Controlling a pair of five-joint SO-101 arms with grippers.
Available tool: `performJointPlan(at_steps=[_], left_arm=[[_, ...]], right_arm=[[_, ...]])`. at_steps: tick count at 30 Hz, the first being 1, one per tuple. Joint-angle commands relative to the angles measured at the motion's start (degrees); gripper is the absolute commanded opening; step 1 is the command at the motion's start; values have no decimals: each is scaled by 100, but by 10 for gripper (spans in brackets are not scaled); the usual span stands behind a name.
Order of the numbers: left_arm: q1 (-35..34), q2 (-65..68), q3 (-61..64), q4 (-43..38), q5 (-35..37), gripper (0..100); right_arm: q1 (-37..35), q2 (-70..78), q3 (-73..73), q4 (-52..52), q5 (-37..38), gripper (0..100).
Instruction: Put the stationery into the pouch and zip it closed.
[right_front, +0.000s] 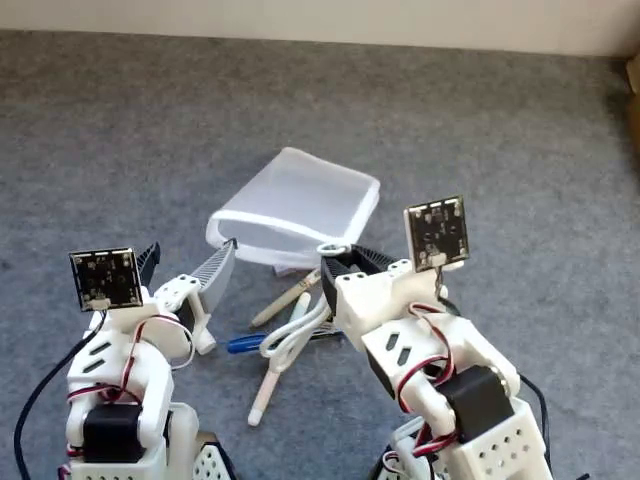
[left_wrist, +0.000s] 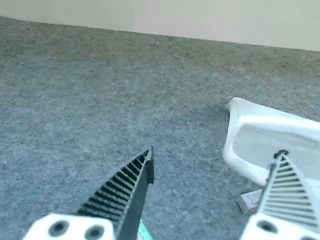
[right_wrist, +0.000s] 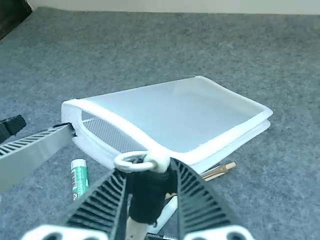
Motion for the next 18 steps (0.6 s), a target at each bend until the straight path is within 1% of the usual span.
performJointPlan(at_steps=[1, 3, 5, 8, 13, 18], left_arm=[[-66, 4, -22, -308, 62, 336], [-75, 4, 75, -422, 62, 336], [-57, 4, 215, -563, 53, 336], [-48, 4, 444, -774, -167, 334], [-22, 4, 857, -1160, -563, 274], [514, 4, 1270, -1275, -879, 266]], right_arm=[[-40, -145, -66, 22, 79, 5], [-40, -145, -110, 180, 88, 5], [-40, -145, -110, 382, 290, 5], [-40, -145, -119, 549, 519, 5], [-40, -145, -101, 549, 545, 5], [-101, -145, -119, 752, 554, 5]])
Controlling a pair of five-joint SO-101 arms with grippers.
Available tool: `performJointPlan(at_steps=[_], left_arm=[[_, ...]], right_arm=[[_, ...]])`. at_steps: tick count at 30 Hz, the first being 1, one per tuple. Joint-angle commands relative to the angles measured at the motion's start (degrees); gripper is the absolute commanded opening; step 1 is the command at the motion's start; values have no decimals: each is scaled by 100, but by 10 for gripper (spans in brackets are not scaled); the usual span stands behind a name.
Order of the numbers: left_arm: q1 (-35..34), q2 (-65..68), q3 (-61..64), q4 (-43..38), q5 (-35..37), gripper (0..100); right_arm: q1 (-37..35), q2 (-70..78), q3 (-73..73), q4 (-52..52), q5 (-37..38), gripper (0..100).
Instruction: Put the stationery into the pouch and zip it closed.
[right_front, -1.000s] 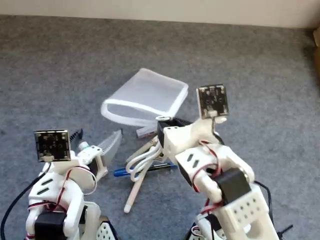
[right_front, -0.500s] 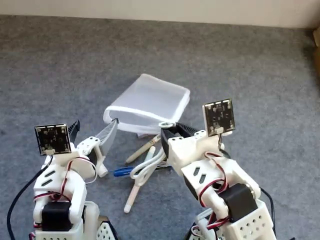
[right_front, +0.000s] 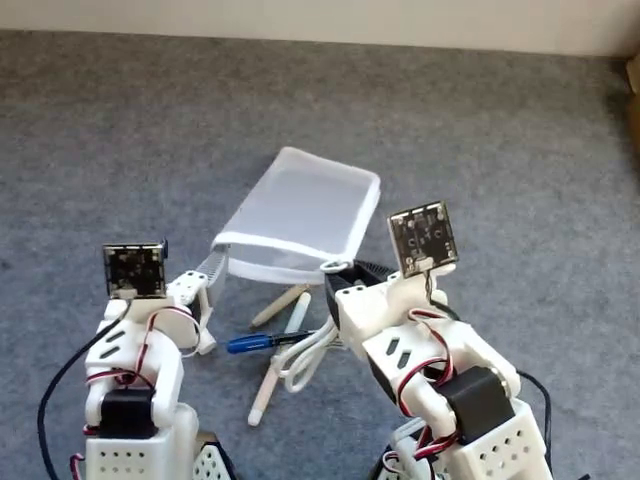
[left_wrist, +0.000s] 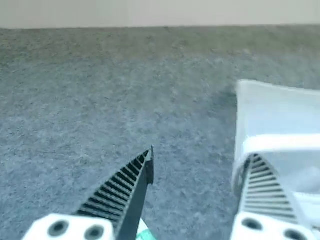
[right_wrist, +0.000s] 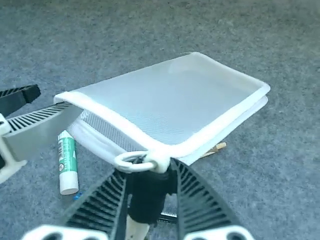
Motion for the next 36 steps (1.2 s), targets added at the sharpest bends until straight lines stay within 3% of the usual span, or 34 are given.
performJointPlan(at_steps=[1, 5, 12, 15, 20, 28, 36], left_arm=[[558, -22, 119, -167, -281, 266], [725, -40, 40, -158, -273, 254], [725, -31, -136, -149, -659, 54], [708, -40, -295, 53, -756, 12], [708, -31, -1174, 1160, -756, 11], [708, -22, -1947, 1952, -738, 11], [620, -22, -2492, 2558, -747, 9]], right_arm=[[-171, -119, -119, 127, 62, 5], [-374, -119, -101, 92, 62, 5], [-365, -119, -84, 92, 62, 12], [-356, -119, -75, 92, 26, 70], [-347, -92, -57, 136, 26, 207], [-330, -92, -57, 136, 44, 207], [154, -66, -57, 84, 26, 207]])
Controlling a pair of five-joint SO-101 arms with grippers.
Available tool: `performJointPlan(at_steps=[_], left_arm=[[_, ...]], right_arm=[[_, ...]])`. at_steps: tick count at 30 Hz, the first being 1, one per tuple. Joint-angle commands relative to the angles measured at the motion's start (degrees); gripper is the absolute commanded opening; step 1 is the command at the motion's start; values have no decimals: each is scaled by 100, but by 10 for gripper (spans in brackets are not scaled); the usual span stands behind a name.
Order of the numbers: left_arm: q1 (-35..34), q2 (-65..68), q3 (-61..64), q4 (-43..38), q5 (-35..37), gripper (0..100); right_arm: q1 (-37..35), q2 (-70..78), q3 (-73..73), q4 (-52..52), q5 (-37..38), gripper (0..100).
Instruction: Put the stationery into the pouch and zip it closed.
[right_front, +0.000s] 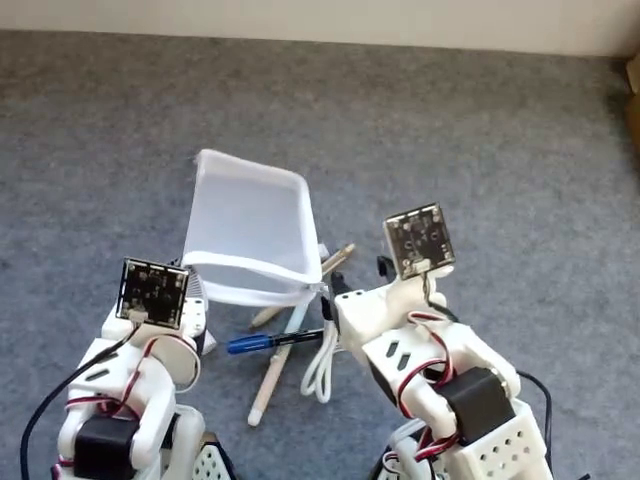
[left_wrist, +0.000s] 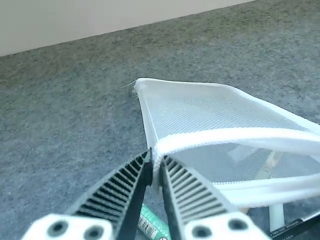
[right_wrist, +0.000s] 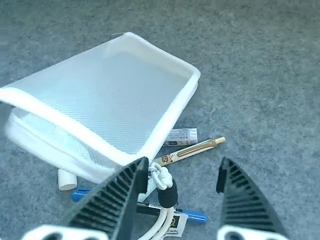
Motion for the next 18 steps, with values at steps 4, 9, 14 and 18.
performJointPlan(at_steps=[4, 9, 14, 18], left_arm=[[-813, -22, -919, 360, -9, 10], [-1323, -22, -980, 369, -132, 11], [-1341, -22, -945, 387, -176, 10], [-1349, -22, -945, 387, -158, 8]], right_arm=[[110, -66, -57, -13, 26, 206], [110, 295, -101, -13, 18, 206], [119, 1385, -110, -13, -448, 206], [119, 2097, -171, -259, -923, 207]])
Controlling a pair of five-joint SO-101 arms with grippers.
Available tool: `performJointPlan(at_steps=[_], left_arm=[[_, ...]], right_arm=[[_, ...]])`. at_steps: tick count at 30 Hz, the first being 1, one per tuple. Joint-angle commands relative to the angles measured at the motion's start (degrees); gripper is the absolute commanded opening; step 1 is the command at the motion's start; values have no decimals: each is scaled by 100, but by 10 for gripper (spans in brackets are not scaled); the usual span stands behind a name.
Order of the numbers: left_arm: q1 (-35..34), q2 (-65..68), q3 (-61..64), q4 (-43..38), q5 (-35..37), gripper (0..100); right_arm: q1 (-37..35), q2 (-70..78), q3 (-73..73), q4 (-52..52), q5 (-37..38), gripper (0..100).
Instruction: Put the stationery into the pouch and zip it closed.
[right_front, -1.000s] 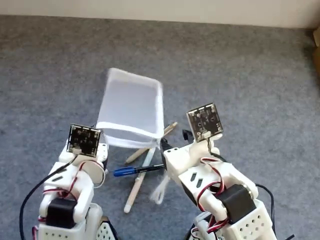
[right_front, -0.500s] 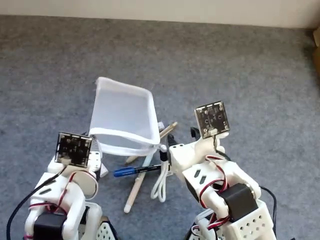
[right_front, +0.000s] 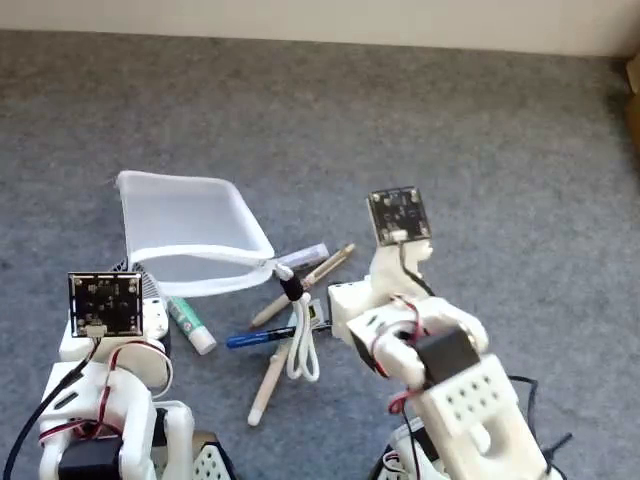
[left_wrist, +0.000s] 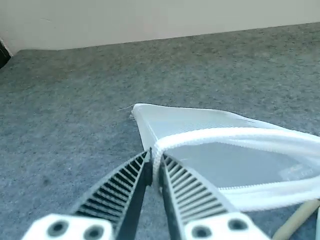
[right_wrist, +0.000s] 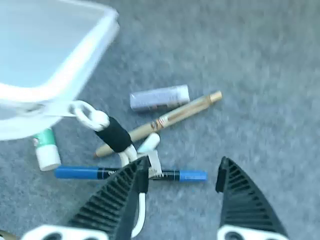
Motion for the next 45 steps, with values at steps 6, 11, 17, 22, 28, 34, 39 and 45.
performJointPlan(at_steps=[6, 11, 17, 22, 28, 34, 39, 45], left_arm=[[-84, 4, -259, 26, 237, 8], [-84, 4, -198, 0, 246, 8], [-286, -22, -66, 0, 246, 8], [-620, -4, -48, 18, 246, 7], [-743, -22, -48, 18, 246, 7], [-743, -22, -40, 18, 246, 7], [-760, -31, 110, -18, 246, 7], [-760, -31, 259, -18, 246, 7]], right_arm=[[101, 1270, -189, -840, -818, 207], [101, 1930, -189, -1297, -1512, 208], [92, 2607, -760, -1824, -1943, 206], [92, 3530, -1842, -1393, -2400, 206], [92, 4400, -2949, -1288, -2778, 206], [-101, 5156, -3565, -1288, -3059, 206], [-295, 5745, -3820, -1297, -3068, 206], [-365, 6211, -4136, -1288, -3068, 206]])
